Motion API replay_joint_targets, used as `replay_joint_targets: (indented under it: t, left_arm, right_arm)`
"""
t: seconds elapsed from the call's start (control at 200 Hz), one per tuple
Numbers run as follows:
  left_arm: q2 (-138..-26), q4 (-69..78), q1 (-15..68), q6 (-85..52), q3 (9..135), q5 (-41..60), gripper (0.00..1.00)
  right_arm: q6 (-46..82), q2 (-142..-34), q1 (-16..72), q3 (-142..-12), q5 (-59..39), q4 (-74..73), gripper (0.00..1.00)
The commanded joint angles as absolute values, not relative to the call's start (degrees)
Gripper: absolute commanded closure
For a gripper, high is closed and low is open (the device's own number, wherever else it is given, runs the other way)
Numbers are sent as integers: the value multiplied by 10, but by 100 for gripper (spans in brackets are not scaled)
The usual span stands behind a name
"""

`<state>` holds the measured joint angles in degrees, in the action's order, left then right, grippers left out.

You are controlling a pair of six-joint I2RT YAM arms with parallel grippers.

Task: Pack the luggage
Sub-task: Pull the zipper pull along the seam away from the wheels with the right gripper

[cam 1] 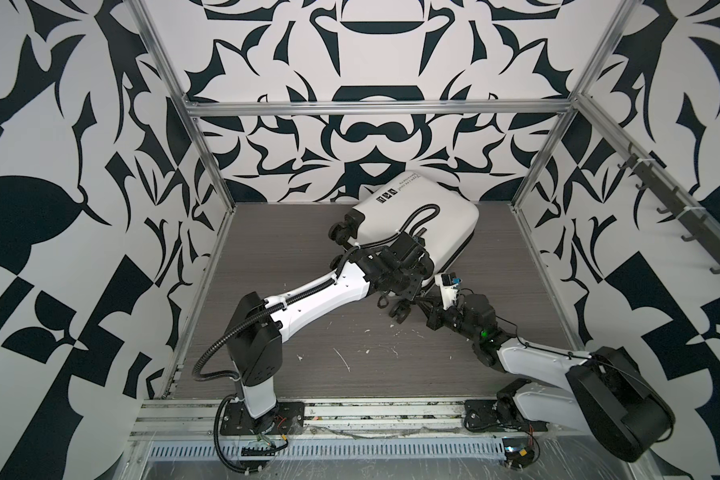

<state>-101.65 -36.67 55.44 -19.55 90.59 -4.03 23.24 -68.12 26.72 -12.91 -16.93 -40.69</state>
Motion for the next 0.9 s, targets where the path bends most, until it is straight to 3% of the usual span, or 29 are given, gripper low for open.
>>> replay_joint_targets:
  t: [0.0,0.305,0.895]
  left_arm:
    - [-997,-387,549,-212,889,-56,100]
    - [-981,-387,549,-213,874,-57,100]
    - [-953,-390,549,-211,842,-64,100]
  right_arm:
    - [244,-642,260,-142,-91,-397,100]
    - [245,-628,260,-192,-81,-273,100]
    - [266,-632,234,-205,-63,-256,100]
